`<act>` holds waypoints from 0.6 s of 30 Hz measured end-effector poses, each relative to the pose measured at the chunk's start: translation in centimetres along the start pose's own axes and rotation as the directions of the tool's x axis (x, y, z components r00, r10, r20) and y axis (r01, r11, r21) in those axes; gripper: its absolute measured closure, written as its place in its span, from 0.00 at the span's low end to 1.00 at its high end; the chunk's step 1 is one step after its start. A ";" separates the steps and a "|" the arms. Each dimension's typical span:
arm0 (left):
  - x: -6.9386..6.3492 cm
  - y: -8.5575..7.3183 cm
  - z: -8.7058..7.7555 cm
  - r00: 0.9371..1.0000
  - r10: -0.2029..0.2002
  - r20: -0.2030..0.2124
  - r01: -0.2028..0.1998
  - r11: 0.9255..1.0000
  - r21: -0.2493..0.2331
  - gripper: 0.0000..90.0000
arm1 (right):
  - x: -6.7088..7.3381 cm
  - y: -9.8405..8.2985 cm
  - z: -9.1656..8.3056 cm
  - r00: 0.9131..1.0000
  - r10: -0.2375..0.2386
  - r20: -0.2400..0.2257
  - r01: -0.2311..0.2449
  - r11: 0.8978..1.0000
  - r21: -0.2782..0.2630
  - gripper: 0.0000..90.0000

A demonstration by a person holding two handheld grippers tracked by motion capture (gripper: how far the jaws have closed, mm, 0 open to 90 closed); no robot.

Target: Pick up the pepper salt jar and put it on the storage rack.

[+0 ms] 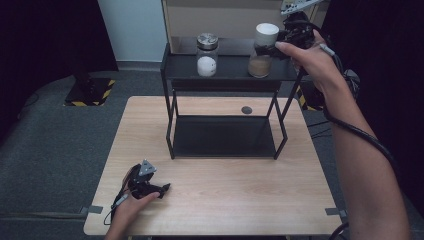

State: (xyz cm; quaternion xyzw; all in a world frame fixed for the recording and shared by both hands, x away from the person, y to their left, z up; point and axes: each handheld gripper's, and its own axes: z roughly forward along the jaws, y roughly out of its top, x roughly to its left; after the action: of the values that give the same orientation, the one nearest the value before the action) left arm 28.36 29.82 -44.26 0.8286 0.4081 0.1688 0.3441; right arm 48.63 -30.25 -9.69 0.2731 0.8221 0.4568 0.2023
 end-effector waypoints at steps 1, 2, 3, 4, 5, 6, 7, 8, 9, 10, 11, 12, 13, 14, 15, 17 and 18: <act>0.0 0.0 0.0 1.000 0.000 0.000 0.000 1.000 0.000 0.00 | 0.0 -0.1 -0.2 1.000 -0.003 -0.005 0.003 1.000 0.001 0.13; 0.0 0.0 0.0 1.000 0.000 0.000 0.000 1.000 0.000 0.00 | 0.1 -0.1 -0.4 1.000 -0.009 -0.004 0.009 1.000 0.002 0.11; 0.0 -0.1 0.0 1.000 -0.004 0.000 0.004 1.000 -0.003 0.00 | 0.4 -0.2 -0.6 1.000 -0.017 0.004 0.017 1.000 0.004 0.10; 0.0 -0.1 0.0 1.000 -0.004 0.000 0.004 1.000 -0.004 0.00 | 0.6 -0.2 -0.8 1.000 -0.023 0.011 0.023 1.000 0.009 0.08; 0.0 0.0 0.0 1.000 -0.002 0.000 0.002 1.000 -0.002 0.00 | 0.7 -0.2 -1.0 1.000 -0.025 0.016 0.024 1.000 0.013 0.06; 0.0 0.0 0.0 1.000 -0.002 -0.001 0.002 1.000 -0.002 0.00 | 0.9 -0.2 -1.2 1.000 -0.025 0.017 0.025 1.000 0.018 0.05; 0.0 0.0 0.0 1.000 -0.002 -0.001 0.002 1.000 -0.002 0.00 | 1.0 -0.4 -1.4 0.999 -0.031 0.019 0.030 0.999 0.016 0.05; 0.0 -0.1 0.0 1.000 -0.002 -0.001 0.002 1.000 -0.003 0.00 | 1.2 -0.5 -1.7 0.999 -0.035 0.023 0.035 0.999 0.015 0.04; 0.0 -0.1 0.0 1.000 -0.002 -0.001 0.002 1.000 -0.003 0.00 | 1.4 -0.5 -1.9 0.999 -0.037 0.027 0.037 0.999 0.015 0.04; 0.0 -0.1 0.0 1.000 -0.003 -0.001 0.003 1.000 -0.004 0.00 | 1.5 -0.6 -2.1 0.999 -0.035 0.027 0.034 0.999 0.018 0.04; 0.0 -0.1 0.0 1.000 -0.003 -0.001 0.003 1.000 -0.004 0.00 | 1.7 -0.7 -2.3 0.999 -0.039 0.030 0.038 0.999 0.022 0.04; 0.0 -0.1 0.0 1.000 -0.004 -0.001 0.004 1.000 -0.004 0.00 | 1.9 -0.7 -2.5 0.998 -0.045 0.035 0.044 0.999 0.029 0.04; 0.0 -0.1 0.0 1.000 -0.003 -0.001 0.003 1.000 -0.004 0.00 | 2.1 -0.7 -2.7 0.998 -0.049 0.037 0.048 0.998 0.035 0.04; 0.0 -0.1 0.0 1.000 -0.002 -0.001 0.002 1.000 -0.003 0.00 | 2.3 -0.7 -2.9 0.998 -0.051 0.039 0.049 0.998 0.040 0.04; 0.0 -0.1 0.0 1.000 -0.003 0.000 0.003 1.000 -0.003 0.00 | 2.4 -0.7 -3.1 0.998 -0.049 0.040 0.047 0.998 0.045 0.04; 0.0 -0.1 0.0 1.000 -0.003 -0.001 0.003 1.000 -0.004 0.00 | 2.8 -0.6 -3.5 0.998 -0.050 0.048 0.047 0.998 0.053 0.05; 0.0 -0.1 0.0 1.000 -0.003 -0.001 0.003 1.000 -0.004 0.00 | 2.9 -0.6 -3.7 0.998 -0.049 0.048 0.046 0.997 0.054 0.05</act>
State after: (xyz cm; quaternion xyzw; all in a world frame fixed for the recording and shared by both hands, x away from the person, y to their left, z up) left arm 28.32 29.80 -44.32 0.8273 0.4091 0.1694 0.3457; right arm 44.08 -31.00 -8.58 0.2697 0.8351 0.4230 0.2258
